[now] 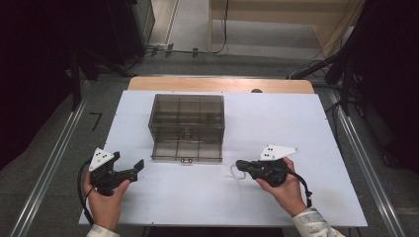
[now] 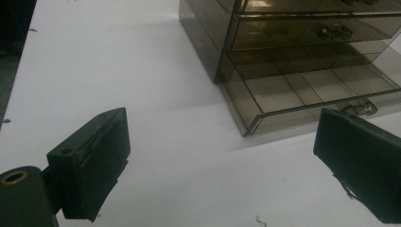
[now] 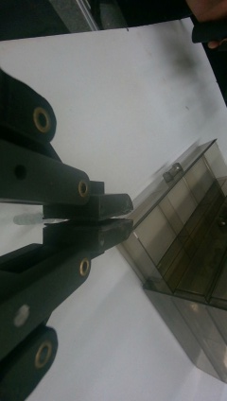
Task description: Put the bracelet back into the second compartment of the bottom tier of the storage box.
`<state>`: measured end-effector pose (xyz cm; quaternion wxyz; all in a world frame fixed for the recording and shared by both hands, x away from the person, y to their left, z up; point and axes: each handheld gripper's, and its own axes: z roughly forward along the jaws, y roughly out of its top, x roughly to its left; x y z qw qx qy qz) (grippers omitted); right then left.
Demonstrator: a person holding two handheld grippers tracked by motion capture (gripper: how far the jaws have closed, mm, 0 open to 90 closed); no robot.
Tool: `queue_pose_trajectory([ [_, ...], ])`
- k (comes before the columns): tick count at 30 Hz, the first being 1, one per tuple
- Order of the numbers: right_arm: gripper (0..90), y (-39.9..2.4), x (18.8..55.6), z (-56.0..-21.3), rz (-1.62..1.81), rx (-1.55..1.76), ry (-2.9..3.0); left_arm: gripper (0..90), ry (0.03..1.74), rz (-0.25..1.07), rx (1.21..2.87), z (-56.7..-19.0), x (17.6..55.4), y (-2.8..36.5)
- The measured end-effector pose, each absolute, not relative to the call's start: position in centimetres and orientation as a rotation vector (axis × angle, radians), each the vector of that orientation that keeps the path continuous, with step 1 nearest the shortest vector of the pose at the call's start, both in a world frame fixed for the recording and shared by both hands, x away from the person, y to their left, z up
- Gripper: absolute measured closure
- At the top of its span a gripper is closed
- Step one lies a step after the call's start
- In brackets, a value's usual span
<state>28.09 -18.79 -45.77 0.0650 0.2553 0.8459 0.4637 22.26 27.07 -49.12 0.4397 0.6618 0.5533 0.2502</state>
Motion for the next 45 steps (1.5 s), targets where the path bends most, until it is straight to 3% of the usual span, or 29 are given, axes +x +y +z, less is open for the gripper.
queue_pose_trajectory([
  [45,85.1,-10.9,31.5,-44.0,1.496,0.714,2.513,5.1,1.365,0.606,1.644,-49.1,22.2,27.2],
])
